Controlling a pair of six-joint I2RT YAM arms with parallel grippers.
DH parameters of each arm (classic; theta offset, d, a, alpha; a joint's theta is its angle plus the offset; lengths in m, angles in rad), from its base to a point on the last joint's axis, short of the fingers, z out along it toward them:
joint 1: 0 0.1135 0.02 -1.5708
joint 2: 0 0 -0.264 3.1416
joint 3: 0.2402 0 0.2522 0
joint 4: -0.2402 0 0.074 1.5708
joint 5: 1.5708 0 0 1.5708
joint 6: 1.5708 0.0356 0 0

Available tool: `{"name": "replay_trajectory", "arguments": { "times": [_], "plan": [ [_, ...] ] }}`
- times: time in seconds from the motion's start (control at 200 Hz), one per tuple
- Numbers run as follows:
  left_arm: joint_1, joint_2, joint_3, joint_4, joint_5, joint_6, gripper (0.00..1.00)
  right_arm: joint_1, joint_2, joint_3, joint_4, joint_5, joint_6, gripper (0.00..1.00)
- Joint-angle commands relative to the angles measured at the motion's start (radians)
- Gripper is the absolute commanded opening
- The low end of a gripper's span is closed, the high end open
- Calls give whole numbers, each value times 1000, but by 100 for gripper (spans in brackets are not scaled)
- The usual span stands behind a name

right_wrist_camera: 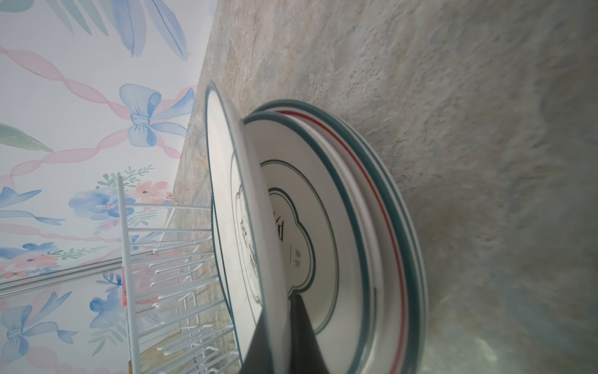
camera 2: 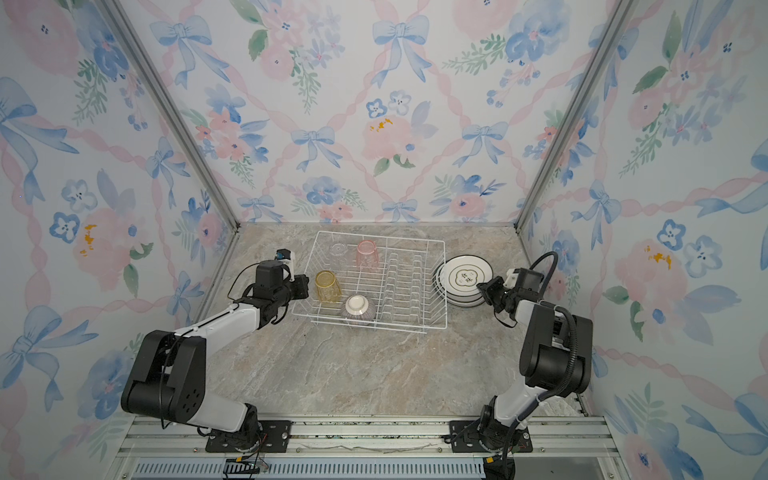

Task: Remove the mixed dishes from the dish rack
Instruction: 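Lower the white plate onto the plate stack beside the rack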

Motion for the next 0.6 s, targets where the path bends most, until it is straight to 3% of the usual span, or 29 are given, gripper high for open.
{"name": "replay_trajectory", "arguments": {
  "times": [0.0, 0.1, 0.255, 0.595],
  "plan": [
    [4, 29, -34, -119, -28, -8, 0, 14, 2, 23, -66, -9, -45, 15],
    [2, 33, -33, -119, -25, -8, 0, 15, -5, 26, -98, -4, -65, 25],
    [2, 30, -33, -119, -26, -8, 0, 12, -18, 37, -168, 5, -109, 31],
    [2, 33, -39, -112, -26, -12, 0, 6, -119, 103, -430, 76, -286, 34]
  ]
}}
